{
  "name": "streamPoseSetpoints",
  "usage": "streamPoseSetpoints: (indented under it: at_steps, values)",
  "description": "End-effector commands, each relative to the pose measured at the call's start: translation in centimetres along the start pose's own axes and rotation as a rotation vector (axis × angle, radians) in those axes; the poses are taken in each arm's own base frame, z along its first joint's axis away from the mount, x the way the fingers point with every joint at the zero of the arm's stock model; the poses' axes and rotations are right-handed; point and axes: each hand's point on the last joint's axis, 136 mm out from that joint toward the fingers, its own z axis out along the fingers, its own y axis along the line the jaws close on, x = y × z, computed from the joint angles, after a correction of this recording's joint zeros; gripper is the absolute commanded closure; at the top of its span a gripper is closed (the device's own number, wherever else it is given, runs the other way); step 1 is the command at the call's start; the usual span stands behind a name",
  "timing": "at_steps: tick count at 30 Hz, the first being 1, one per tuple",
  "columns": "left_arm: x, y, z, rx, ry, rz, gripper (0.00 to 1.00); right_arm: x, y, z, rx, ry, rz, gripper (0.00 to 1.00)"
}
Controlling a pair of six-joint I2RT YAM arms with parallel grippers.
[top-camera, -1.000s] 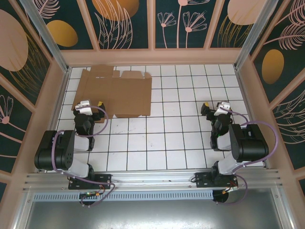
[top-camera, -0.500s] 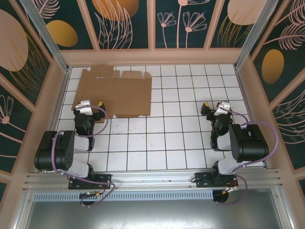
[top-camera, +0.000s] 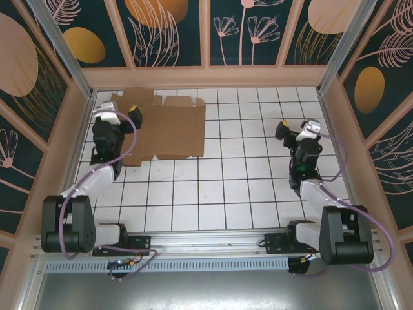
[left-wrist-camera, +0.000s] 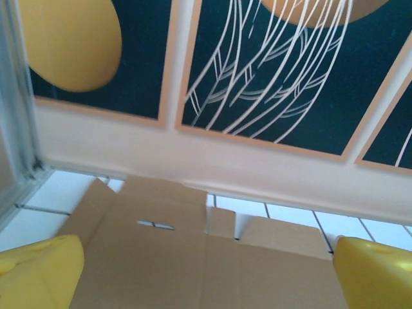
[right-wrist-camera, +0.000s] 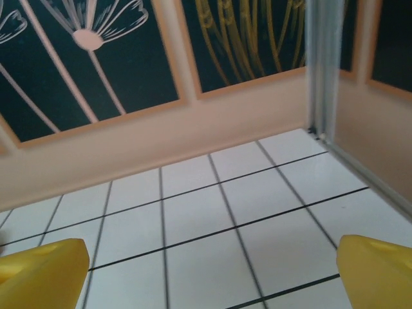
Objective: Fold the paper box
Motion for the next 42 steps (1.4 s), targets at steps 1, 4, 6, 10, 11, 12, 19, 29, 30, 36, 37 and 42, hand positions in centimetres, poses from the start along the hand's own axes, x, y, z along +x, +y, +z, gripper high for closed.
streamPoseSetpoints:
  at_steps: [1, 4, 6, 10, 11, 12, 19, 29, 30, 36, 37, 42]
  values:
    - [6.3, 0.7, 2.2, -0.046, 0.268, -0.191, 0.01, 2.0, 3.0, 0.0, -0.055, 0.149, 0.000, 0.01]
    - [9.1, 0.7, 4.0, -0.058, 0.362, -0.298, 0.01, 2.4, 6.6, -0.3, -0.130, 0.177, -0.037, 0.01]
    - [11.2, 0.5, 4.9, -0.050, 0.431, -0.342, 0.01, 2.6, 8.4, -0.6, -0.171, 0.188, -0.037, 0.01]
    - [15.5, -0.2, 6.0, -0.041, 0.559, -0.358, 0.01, 3.5, 10.2, -0.6, -0.223, 0.228, 0.016, 0.01]
    - [16.5, -0.5, 6.0, -0.039, 0.589, -0.357, 0.01, 3.8, 10.4, -0.6, -0.233, 0.240, 0.027, 0.01]
    - [17.7, -0.6, 5.9, -0.040, 0.618, -0.354, 0.01, 4.1, 10.7, -0.5, -0.244, 0.251, 0.033, 0.01]
    - [21.3, -3.5, 6.2, 0.002, 0.720, -0.338, 0.01, 4.4, 11.3, -0.1, -0.251, 0.273, 0.054, 0.01]
    - [25.9, -9.7, 3.6, 0.122, 0.835, -0.336, 0.01, 5.1, 11.3, 0.0, -0.245, 0.299, 0.078, 0.02]
    - [26.0, -10.7, 3.3, 0.145, 0.839, -0.329, 0.01, 5.2, 11.3, 0.0, -0.243, 0.303, 0.080, 0.02]
    - [23.2, -18.4, 1.9, 0.306, 0.803, -0.361, 0.01, 5.5, 11.3, 0.1, -0.245, 0.315, 0.096, 0.02]
    - [21.9, -19.5, 1.9, 0.328, 0.776, -0.363, 0.01, 5.5, 11.3, 0.2, -0.243, 0.316, 0.098, 0.02]
    - [15.2, -20.1, 2.4, 0.291, 0.619, -0.322, 0.01, 5.7, 11.6, 0.3, -0.257, 0.334, 0.110, 0.02]
